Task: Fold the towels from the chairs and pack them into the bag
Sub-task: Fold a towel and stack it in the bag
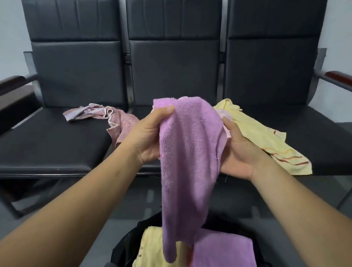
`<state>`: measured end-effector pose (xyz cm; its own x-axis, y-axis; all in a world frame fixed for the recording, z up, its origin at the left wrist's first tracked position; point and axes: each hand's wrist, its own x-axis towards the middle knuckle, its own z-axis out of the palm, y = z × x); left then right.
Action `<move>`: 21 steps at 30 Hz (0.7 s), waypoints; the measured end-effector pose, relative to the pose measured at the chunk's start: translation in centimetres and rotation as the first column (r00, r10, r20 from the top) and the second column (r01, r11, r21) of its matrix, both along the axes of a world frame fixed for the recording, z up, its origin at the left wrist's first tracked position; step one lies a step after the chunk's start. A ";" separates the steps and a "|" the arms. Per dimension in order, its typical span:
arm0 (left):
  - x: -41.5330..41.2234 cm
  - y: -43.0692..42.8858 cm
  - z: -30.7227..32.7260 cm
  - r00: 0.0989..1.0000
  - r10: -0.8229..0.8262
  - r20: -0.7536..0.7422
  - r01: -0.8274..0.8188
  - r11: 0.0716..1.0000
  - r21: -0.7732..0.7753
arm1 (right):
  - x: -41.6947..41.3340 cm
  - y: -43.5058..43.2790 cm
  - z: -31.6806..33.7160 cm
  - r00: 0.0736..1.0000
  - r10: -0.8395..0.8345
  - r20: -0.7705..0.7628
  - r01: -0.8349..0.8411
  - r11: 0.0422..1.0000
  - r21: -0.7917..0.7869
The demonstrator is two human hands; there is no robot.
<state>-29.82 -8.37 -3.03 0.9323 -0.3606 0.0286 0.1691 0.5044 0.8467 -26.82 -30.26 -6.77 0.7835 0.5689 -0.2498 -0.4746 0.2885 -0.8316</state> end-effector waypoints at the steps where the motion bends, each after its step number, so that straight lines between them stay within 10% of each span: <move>1: -0.1 0.0 -0.1 0.999 0.040 -0.015 -0.039 0.999 0.015 | 0.0 0.1 -0.1 0.999 0.024 0.024 -0.024 1.000 -0.007; 8: 0.8 0.9 -1.7 0.987 0.158 -0.032 -0.157 0.987 0.046 | 0.9 1.1 -0.1 0.970 -0.158 0.185 0.186 0.971 -0.148; 14: 1.8 2.3 -3.1 0.983 0.040 0.178 -0.092 0.950 0.298 | 1.5 1.6 0.9 0.912 -0.370 0.178 0.367 0.929 0.051; 21: 1.6 2.3 -4.7 1.000 0.029 0.007 -0.028 0.848 0.529 | 2.2 1.4 1.1 0.856 -0.466 0.225 0.468 0.882 0.046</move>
<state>-28.17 -6.08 -7.70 0.9423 -0.2942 -0.1598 0.1626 -0.0151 0.9866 -24.63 -28.89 -5.62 0.9919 0.1204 -0.0410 -0.0885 0.4211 -0.9027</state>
